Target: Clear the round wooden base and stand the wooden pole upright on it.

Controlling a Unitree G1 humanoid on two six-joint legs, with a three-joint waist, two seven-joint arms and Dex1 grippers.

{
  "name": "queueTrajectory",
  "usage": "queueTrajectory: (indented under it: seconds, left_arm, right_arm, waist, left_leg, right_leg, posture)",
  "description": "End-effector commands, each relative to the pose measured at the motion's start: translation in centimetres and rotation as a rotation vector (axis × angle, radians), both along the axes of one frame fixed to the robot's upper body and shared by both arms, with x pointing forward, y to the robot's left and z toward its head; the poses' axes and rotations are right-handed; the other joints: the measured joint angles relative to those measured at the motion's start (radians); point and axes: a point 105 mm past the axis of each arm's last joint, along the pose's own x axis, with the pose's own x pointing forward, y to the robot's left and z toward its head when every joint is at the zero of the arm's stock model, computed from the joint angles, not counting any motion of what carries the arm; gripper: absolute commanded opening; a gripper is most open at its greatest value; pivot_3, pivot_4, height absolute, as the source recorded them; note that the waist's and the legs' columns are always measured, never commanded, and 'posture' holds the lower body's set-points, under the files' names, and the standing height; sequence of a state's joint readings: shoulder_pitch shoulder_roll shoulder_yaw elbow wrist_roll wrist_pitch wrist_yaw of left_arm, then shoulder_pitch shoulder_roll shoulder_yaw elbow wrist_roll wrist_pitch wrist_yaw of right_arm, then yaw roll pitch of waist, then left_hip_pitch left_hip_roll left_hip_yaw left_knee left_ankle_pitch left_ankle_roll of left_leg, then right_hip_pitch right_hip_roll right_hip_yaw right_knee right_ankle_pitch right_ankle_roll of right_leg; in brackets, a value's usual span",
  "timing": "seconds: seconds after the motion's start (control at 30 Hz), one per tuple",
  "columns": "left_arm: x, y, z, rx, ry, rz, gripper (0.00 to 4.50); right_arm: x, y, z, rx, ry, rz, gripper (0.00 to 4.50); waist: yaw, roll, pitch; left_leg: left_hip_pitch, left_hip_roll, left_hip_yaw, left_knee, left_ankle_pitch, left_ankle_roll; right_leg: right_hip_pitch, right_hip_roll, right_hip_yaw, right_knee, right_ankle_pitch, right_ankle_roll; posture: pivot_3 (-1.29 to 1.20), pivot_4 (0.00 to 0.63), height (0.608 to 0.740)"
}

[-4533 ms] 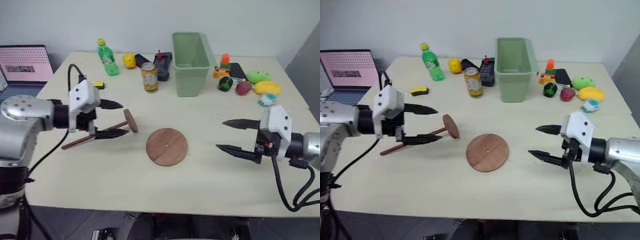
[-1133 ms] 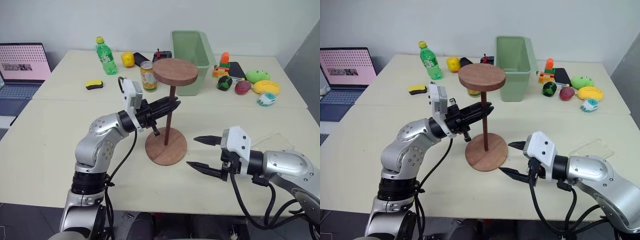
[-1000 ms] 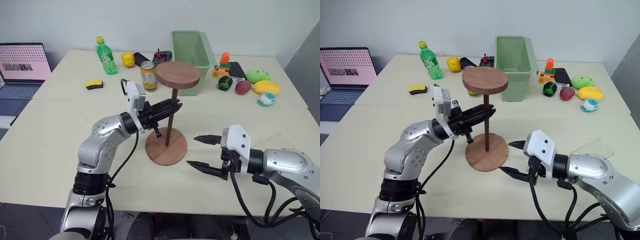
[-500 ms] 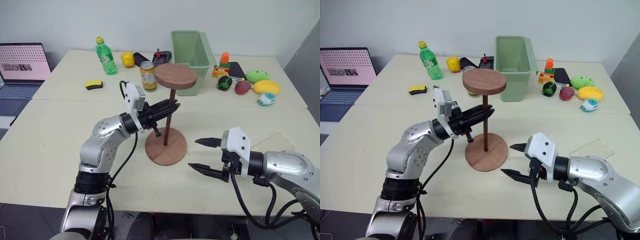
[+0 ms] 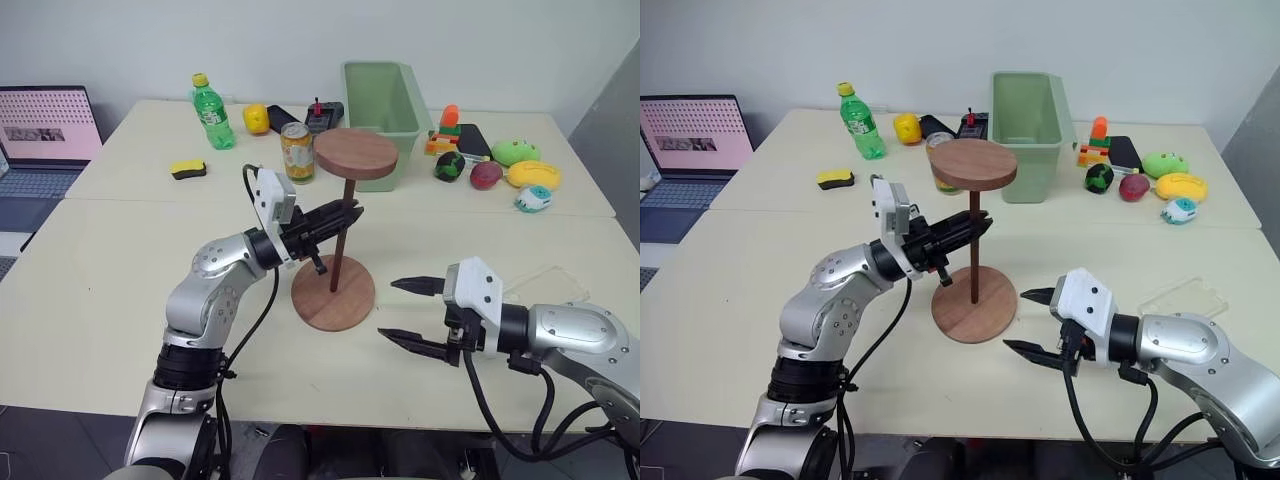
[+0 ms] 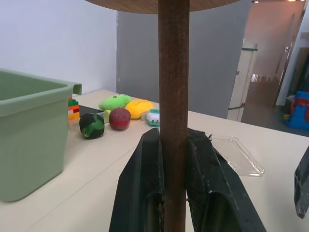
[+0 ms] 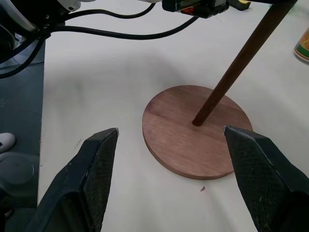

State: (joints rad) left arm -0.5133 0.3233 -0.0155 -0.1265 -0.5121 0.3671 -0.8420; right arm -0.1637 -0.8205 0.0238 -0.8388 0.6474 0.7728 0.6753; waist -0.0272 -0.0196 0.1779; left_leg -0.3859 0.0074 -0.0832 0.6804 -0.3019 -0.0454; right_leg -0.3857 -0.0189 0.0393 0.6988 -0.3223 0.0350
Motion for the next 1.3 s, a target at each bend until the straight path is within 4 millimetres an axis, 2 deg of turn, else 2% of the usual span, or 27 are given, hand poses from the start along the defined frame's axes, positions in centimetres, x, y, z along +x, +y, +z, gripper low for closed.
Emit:
queueTrajectory:
  seconds: [0.03,0.27,0.63,1.23,1.27,1.3]
  left_arm:
    - [-0.3,0.3,-0.7,0.011,-0.003,0.015,0.27]
    - [-0.8,2.0,-2.7,0.033,0.04,0.087,0.27]
    - [-0.9,2.5,-5.2,0.116,0.089,0.117,0.27]
    - [-0.3,3.6,-6.1,0.148,0.13,0.163,0.27]
    - [-0.4,3.6,-6.1,0.158,0.12,0.152,0.97]
    - [-0.5,3.6,-6.1,0.166,0.113,0.143,1.13]
  right_arm:
    - [-0.5,0.3,0.5,0.004,-0.04,0.023,3.62]
    - [-0.5,0.4,0.4,0.003,-0.046,0.021,3.62]
    - [-0.4,0.4,0.0,0.006,-0.034,0.02,3.62]
    - [-0.4,0.5,0.0,0.011,-0.033,0.021,3.62]
    - [-0.3,0.5,0.1,0.012,-0.033,0.021,3.62]
    - [-0.3,0.5,0.1,0.012,-0.033,0.021,3.62]
  waist:
    - [0.0,0.0,0.0]
    - [0.0,0.0,0.0]
    - [0.0,0.0,-0.002]
    - [0.0,0.001,-0.007]
    - [-0.001,0.001,-0.008]
    - [-0.003,0.002,-0.008]
  left_leg:
    - [0.0,0.0,0.0,0.0,0.0,0.0]
    - [0.005,0.001,0.0,-0.001,0.0,0.0]
    - [0.014,0.001,-0.001,-0.003,0.0,0.001]
    - [0.02,0.001,0.001,-0.005,-0.001,0.001]
    - [0.02,0.001,0.001,-0.005,-0.001,0.001]
    - [0.02,0.001,0.001,-0.005,-0.001,0.001]
  right_leg:
    - [0.0,0.0,0.0,0.0,0.0,0.0]
    - [0.005,0.0,0.001,-0.001,0.0,0.0]
    - [0.014,0.0,0.001,-0.003,0.0,0.0]
    - [0.018,0.0,0.001,-0.003,0.0,0.0]
    - [0.018,0.0,0.001,-0.003,0.0,0.0]
    - [0.018,0.0,0.001,-0.003,0.0,0.0]
  posture:
    - [0.0,0.15,0.74]
    - [0.0,0.15,0.74]
    - [0.0,0.15,0.74]
    - [0.0,0.15,0.74]
    - [0.0,0.15,0.74]
    - [0.0,0.15,0.74]
